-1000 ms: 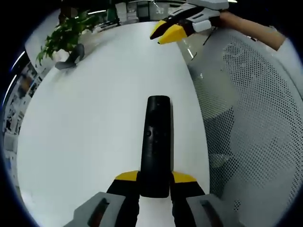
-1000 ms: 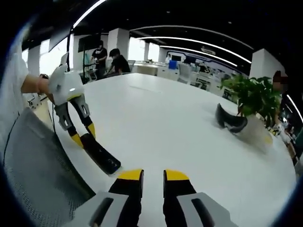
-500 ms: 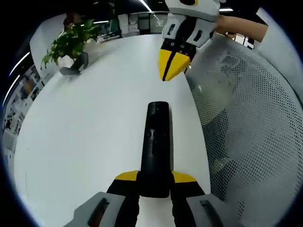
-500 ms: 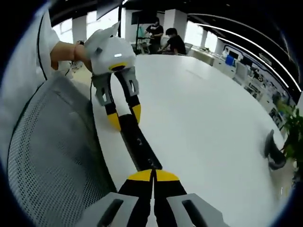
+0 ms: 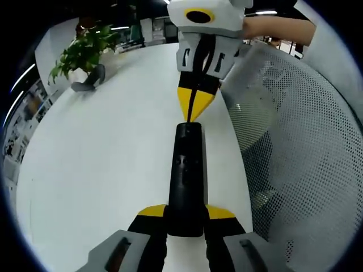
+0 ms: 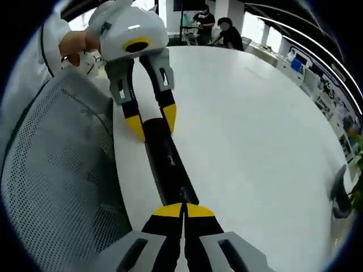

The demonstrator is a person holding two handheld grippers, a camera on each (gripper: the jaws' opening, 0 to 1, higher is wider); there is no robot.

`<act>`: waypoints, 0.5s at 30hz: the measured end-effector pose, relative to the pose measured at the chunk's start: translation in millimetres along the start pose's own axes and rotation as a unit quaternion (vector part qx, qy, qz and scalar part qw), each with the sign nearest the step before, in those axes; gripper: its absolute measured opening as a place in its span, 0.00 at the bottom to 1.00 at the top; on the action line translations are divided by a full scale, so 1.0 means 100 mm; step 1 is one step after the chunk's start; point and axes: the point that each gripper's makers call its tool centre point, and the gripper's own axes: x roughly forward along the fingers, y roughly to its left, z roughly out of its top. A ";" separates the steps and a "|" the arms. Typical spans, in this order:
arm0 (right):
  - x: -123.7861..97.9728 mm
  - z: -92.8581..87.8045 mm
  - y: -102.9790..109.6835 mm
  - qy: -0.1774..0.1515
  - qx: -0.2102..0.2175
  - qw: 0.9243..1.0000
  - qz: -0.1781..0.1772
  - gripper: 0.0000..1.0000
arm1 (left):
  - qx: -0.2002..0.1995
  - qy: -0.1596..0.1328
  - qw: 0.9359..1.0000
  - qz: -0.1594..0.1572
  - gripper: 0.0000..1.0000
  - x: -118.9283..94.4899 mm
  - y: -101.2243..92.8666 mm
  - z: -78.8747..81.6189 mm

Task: Press the specified remote control buttons in sequence, fully releasing each button before pressing the next.

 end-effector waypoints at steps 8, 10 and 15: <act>0.03 -0.01 -0.01 0.054 -0.002 0.999 0.009 0.00 | 0.006 0.002 1.000 -0.001 0.24 0.00 -0.01 0.00; 0.04 -0.01 -0.02 0.078 0.001 0.997 0.008 0.00 | 0.012 0.002 1.000 -0.004 0.24 0.00 -0.01 0.00; 0.05 -0.01 -0.04 0.078 0.048 0.996 -0.016 0.00 | 0.014 0.001 1.000 -0.006 0.24 0.00 -0.01 0.00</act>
